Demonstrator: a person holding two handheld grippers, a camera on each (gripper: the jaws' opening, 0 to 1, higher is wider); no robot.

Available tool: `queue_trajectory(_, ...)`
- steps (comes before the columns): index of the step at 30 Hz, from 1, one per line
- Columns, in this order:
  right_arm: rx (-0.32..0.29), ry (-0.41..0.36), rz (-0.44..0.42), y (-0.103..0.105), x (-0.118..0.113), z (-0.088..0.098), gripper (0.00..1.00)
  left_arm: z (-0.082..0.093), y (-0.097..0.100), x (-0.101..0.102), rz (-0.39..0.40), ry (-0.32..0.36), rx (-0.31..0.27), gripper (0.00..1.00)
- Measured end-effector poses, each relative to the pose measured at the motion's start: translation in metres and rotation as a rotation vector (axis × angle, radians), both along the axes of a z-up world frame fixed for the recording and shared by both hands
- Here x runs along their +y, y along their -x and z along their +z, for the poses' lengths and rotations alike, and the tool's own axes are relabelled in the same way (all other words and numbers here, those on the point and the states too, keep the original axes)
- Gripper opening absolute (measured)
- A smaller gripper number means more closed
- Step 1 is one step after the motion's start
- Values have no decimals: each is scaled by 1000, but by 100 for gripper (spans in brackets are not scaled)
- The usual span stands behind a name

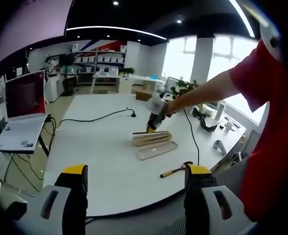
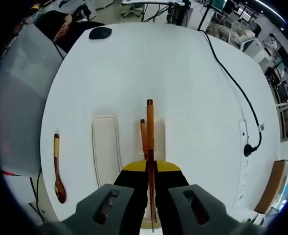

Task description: Arrange the utensils inside the cutlery case until each visible utensil rests in its matching compartment.

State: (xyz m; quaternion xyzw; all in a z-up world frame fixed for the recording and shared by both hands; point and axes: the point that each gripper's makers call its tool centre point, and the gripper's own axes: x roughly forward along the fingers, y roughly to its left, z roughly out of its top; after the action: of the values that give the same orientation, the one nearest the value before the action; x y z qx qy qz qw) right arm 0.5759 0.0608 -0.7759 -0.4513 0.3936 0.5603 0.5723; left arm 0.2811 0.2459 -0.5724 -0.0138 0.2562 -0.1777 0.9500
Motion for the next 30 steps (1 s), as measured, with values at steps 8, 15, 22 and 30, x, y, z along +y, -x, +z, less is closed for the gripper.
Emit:
queue_trajectory(8,5,1,-6,1,-6,-8,0,-7,3,3,3,-47,27,82)
queue_trajectory(15,9,10,3,2,-12,-14,0,-9,4,0,-1,-52,37,81)
queue_trajectory(22,19,11,9,7,-13,-21,0,-10,5,2,4,-56,45,81)
queue_trajectory(30,16,10,2,6,-13,-23,0,-11,6,2,2,-70,55,80)
